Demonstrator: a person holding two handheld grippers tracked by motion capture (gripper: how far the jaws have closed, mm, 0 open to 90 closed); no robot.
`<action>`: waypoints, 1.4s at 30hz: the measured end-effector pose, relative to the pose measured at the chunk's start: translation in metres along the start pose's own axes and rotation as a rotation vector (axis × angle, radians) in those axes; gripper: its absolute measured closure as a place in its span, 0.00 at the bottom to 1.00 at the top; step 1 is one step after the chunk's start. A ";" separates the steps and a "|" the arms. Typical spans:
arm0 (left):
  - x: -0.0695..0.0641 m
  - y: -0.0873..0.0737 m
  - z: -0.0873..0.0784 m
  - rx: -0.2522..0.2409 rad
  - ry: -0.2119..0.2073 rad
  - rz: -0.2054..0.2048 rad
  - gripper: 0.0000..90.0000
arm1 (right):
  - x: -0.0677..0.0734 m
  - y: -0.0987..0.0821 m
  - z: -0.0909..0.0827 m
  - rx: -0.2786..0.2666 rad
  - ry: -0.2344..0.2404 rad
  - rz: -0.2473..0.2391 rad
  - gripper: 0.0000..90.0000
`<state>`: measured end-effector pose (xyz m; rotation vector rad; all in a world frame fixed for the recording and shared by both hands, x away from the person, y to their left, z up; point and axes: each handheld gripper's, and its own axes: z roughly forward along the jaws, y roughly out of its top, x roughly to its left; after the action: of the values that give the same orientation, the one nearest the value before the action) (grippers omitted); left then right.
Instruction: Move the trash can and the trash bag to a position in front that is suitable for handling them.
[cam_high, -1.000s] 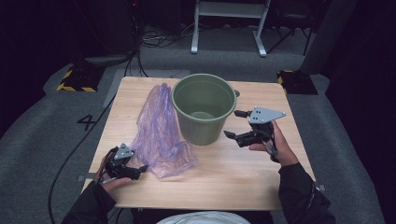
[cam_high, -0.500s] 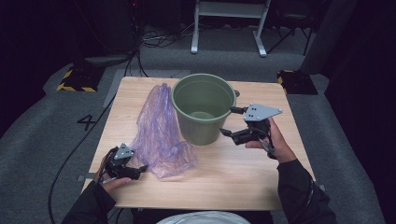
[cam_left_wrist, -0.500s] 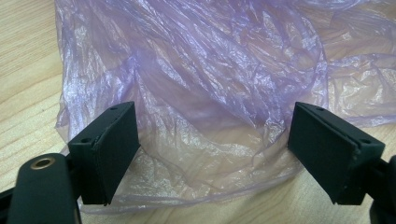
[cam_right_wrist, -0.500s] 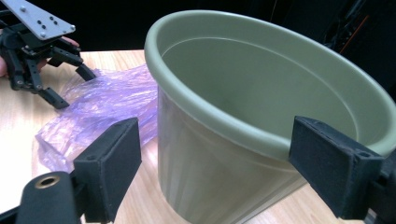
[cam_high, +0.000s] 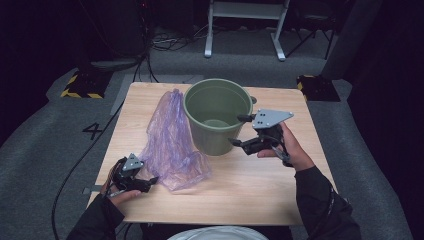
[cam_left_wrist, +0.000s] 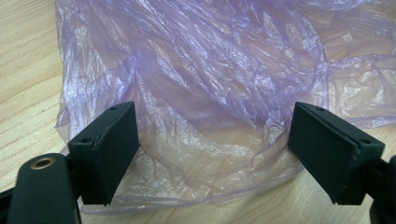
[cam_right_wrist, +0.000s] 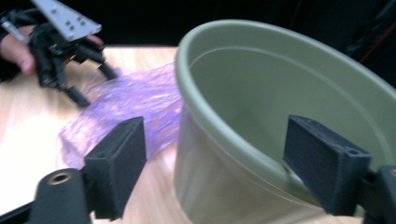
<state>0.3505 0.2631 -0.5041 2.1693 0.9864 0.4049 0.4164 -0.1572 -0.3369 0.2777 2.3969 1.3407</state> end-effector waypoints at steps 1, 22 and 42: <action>0.000 0.000 0.000 0.000 0.000 0.002 0.18 | 0.000 0.000 0.000 0.000 0.000 0.000 0.26; -0.009 0.004 0.005 -0.004 -0.011 0.010 0.18 | 0.002 0.019 0.021 0.117 0.068 -0.082 0.79; -0.033 0.012 0.012 -0.002 -0.069 0.069 0.18 | 0.015 0.016 0.009 0.091 0.098 -0.112 0.85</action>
<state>0.3416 0.2273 -0.5040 2.2054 0.8754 0.3608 0.4065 -0.1366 -0.3307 0.1021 2.5184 1.2237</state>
